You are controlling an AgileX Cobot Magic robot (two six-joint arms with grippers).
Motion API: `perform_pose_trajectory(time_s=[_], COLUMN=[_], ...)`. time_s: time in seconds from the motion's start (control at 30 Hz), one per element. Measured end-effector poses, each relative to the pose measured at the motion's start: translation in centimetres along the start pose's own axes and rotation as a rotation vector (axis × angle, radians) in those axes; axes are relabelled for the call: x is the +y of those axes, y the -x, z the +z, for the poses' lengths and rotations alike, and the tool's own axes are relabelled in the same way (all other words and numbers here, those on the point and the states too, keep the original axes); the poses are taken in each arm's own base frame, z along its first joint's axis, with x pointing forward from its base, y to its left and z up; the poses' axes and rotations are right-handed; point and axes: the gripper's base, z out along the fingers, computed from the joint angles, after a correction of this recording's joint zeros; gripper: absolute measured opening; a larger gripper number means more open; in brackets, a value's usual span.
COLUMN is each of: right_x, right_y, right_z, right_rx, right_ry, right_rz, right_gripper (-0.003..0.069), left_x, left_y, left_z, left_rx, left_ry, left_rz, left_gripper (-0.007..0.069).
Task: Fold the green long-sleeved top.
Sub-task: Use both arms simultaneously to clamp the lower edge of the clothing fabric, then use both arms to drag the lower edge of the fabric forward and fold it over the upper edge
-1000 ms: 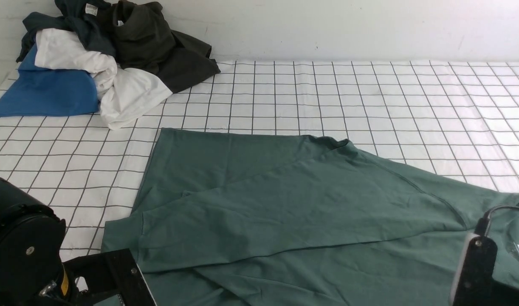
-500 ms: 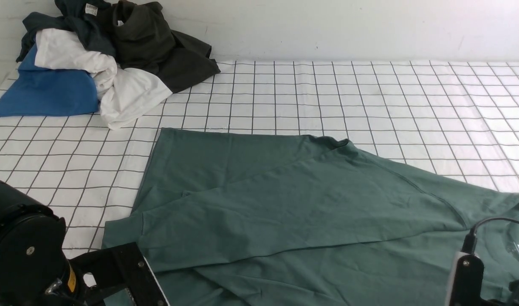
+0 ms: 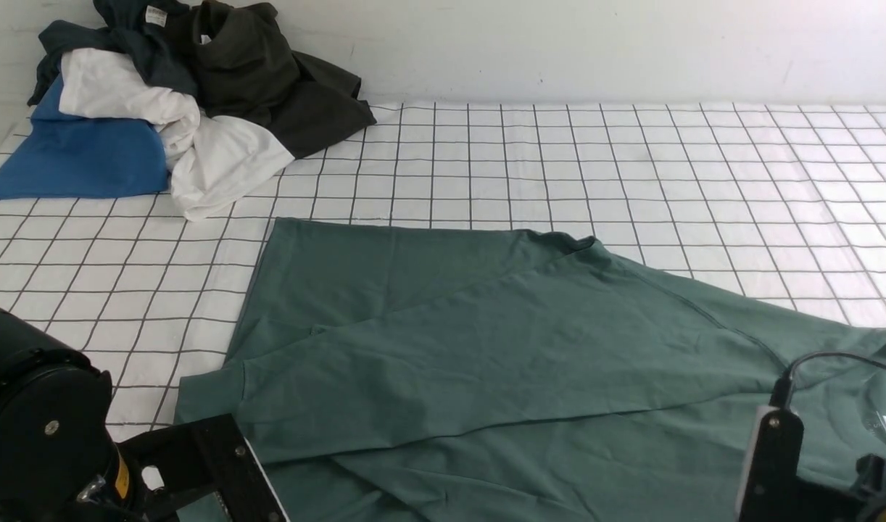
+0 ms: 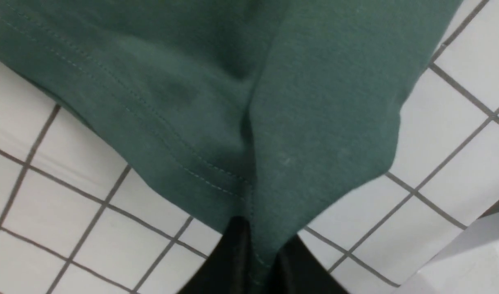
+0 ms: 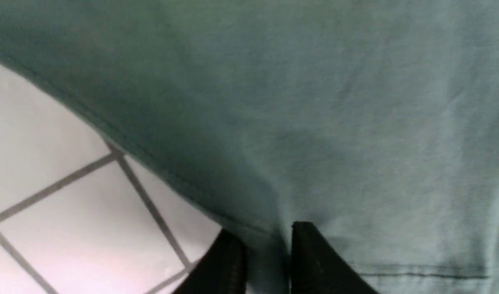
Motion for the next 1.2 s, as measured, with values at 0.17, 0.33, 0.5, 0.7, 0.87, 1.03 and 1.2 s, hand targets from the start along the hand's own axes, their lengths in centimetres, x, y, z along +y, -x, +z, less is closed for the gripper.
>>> perform_pose_trajectory(time_s=[0.17,0.33,0.5,0.7,0.87,1.03,1.2], right_x=[-2.2,-4.9,-9.5,-15.0,-18.3,-21.6,-23.3], right_y=[1.5,3.1,3.8,5.1,6.7,8.5,9.2], right_z=[-2.7,-5.3,-5.9,-4.5,-3.2,-0.7,1.8], right_rx=[0.01,-0.01,-0.024,-0.049,-0.06,-0.032,-0.012], right_ry=[-0.038,-0.086,-0.12,-0.086,-0.07,-0.046,-0.029], right_rz=[0.017,-0.024,0.108,0.242,0.276,0.298,0.311], right_gripper=[0.0015,0.0013,0.0013,0.0013,0.0013,0.0013,0.0013], left_x=[0.3,2.3,6.3,12.1,16.0,20.1,22.5], left_y=[0.3,2.0,4.0,7.0,9.4,12.5,14.5], left_z=[-1.1,-4.8,-8.8,-9.9,-9.5,-8.1,-6.4], left_rx=[0.001,-0.096,-0.238,-0.248,-0.245,-0.244,-0.238], left_ry=[0.015,0.149,0.255,0.292,0.302,0.313,0.313], left_rz=[-0.032,-0.069,-0.177,-0.239,-0.259,-0.258,-0.263], left_gripper=[0.0022,0.0024,0.0027,0.0027,0.0027,0.0027,0.0027])
